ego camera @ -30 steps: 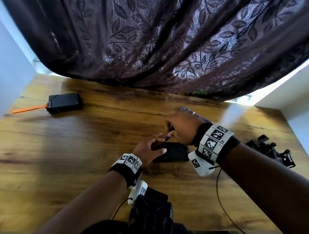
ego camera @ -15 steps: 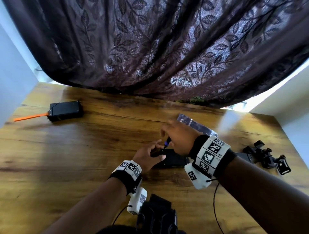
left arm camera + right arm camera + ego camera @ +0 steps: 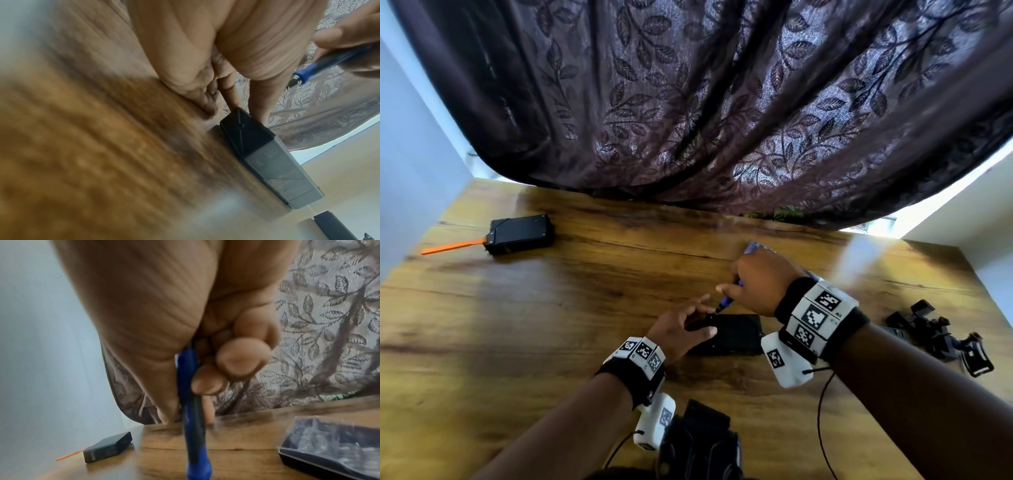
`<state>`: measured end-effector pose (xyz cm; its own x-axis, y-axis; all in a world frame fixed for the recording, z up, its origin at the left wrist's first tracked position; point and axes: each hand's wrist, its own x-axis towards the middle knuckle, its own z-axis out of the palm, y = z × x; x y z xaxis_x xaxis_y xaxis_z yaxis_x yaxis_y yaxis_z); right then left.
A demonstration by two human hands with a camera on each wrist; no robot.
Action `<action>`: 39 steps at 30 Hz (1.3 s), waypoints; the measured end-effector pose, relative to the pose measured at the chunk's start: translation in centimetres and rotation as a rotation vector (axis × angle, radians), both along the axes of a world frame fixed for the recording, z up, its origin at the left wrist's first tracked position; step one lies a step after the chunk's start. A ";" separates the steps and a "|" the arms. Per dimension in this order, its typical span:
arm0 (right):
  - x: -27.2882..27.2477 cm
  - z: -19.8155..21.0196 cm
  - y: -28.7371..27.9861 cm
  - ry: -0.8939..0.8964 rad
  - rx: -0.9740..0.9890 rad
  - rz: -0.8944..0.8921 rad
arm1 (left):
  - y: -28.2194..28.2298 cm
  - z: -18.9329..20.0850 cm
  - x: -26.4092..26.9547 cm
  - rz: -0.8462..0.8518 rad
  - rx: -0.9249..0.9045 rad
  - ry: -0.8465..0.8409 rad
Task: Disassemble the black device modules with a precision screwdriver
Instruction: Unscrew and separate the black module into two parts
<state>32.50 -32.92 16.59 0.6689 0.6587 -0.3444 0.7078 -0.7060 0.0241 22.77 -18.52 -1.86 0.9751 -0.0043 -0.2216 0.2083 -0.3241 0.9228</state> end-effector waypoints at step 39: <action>-7.5 -10.9 -15.7 0.865 1.433 -1.282 | -1.8 2.9 0.2 -0.193 0.382 0.085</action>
